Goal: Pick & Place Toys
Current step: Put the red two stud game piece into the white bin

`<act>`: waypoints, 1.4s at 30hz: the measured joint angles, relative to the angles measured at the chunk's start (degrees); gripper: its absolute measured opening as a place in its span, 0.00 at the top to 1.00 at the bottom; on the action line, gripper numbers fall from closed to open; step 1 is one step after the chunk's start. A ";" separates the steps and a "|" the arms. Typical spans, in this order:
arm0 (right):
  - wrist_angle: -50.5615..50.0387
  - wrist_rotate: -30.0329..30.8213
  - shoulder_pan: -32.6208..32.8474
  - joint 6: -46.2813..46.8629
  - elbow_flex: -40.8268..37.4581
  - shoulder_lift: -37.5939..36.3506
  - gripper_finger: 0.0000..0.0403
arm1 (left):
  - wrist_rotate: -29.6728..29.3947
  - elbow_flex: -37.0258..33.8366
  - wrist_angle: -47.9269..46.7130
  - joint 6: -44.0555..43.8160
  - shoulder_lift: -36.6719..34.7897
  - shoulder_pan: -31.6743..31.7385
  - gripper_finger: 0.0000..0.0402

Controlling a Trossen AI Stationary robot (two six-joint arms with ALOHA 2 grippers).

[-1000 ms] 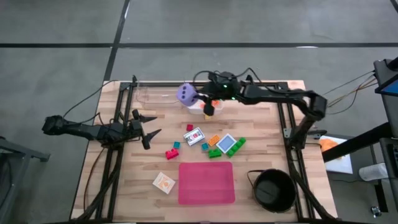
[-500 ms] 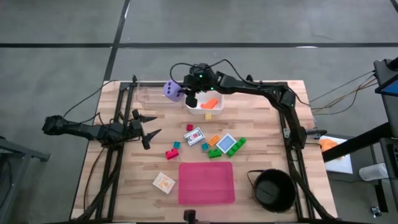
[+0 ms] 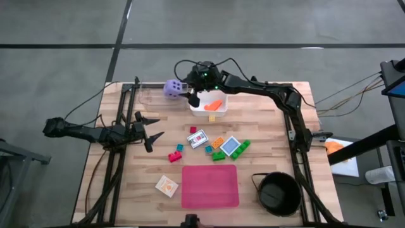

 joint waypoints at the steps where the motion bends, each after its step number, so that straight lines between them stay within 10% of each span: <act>1: 0.08 -1.53 0.09 0.10 0.00 -0.03 0.17 | 0.00 0.00 -0.01 0.00 -0.01 0.00 0.24; 9: 9.50 -7.23 2.22 3.38 -0.83 -0.16 0.16 | -0.02 0.00 0.00 -0.01 -0.01 0.01 0.24; 22: 61.95 -4.31 3.52 15.12 -20.72 -0.53 0.16 | 0.02 0.00 0.78 -0.05 -0.01 0.00 0.24; 34: 69.32 1.88 5.36 7.88 -47.19 -17.10 0.16 | 0.50 -0.11 -0.21 -0.49 -0.01 0.02 0.24; 42: 57.40 9.16 7.20 4.71 -61.94 -33.61 0.16 | 0.96 0.49 -0.56 -1.94 3.81 0.09 0.25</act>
